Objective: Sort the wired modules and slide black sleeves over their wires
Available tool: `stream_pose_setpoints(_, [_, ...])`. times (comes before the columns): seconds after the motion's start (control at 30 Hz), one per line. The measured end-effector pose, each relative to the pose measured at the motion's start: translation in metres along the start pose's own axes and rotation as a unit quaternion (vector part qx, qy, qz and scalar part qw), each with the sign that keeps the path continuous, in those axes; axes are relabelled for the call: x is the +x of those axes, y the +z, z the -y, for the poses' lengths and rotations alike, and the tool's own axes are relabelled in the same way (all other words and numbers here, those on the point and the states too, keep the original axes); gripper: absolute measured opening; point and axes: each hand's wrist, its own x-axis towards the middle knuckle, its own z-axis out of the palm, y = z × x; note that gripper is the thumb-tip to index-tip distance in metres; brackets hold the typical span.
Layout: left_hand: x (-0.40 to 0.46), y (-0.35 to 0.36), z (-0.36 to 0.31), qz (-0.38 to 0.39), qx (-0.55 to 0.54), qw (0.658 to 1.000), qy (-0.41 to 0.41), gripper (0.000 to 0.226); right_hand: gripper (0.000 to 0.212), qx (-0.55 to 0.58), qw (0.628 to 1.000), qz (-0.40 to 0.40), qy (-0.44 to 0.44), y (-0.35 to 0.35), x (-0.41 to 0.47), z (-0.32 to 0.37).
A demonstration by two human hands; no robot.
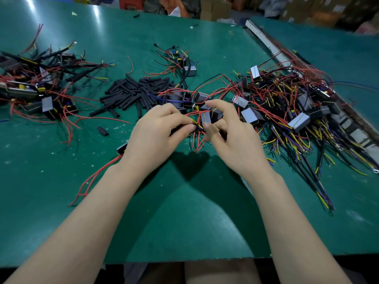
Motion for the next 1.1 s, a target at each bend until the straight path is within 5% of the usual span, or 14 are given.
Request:
stream_pose_setpoints(0.3, [0.0,0.003,-0.001,0.028,0.009,1.0,-0.001,0.022,0.04,-0.016,0.999,0.045,-0.015,0.003,0.001,-0.002])
stream_pose_setpoints(0.57, [0.002,-0.013,0.011,0.11,-0.028,0.991,-0.074,0.04,0.033,0.051,0.998,-0.048,-0.003,0.0,0.005,-0.013])
stream_pose_setpoints(0.7, [0.004,-0.015,0.004,0.179,-0.155,0.963,-0.126,0.027,0.027,0.056,0.995,-0.083,-0.022,0.004,0.005,-0.011])
stream_pose_setpoints(0.83, [0.007,-0.022,0.002,0.191,-0.325,0.896,-0.233,0.023,0.032,0.077,0.982,-0.165,-0.048,0.003,0.007,-0.012])
stream_pose_setpoints(1.1, [0.019,-0.066,0.016,0.017,-0.42,0.836,-0.352,0.023,0.04,0.1,0.946,-0.308,0.027,0.006,0.01,-0.013])
